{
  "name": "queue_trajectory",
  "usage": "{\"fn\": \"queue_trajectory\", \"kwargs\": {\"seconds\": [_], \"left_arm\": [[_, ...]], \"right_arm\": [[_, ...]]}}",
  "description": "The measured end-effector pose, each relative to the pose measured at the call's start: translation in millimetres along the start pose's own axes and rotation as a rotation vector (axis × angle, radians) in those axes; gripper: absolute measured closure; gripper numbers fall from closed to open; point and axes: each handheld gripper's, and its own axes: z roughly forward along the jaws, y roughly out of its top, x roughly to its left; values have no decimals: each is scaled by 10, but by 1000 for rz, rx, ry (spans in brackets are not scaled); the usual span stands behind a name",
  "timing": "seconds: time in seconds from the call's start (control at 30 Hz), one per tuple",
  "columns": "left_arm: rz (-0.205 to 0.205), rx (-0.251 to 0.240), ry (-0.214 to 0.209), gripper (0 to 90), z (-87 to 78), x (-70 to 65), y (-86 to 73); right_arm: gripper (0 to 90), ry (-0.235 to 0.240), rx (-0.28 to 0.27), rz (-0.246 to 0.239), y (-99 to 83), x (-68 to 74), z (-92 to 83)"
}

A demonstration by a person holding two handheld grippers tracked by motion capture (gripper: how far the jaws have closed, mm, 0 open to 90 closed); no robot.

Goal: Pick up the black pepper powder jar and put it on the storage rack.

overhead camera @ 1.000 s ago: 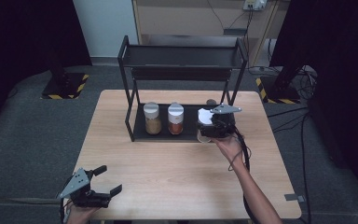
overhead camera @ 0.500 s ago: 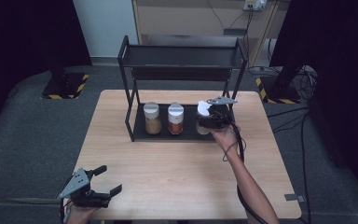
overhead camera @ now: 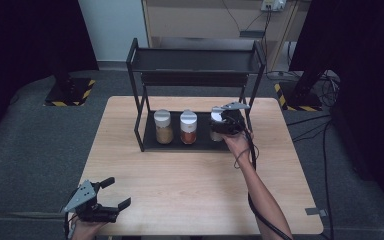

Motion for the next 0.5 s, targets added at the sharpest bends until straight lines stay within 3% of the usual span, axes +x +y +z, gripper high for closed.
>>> {"fn": "queue_trajectory", "kwargs": {"seconds": [0.5], "left_arm": [[1,1,-4,13,1,2,1]], "right_arm": [[308,6,26,6,-116,35,169]]}}
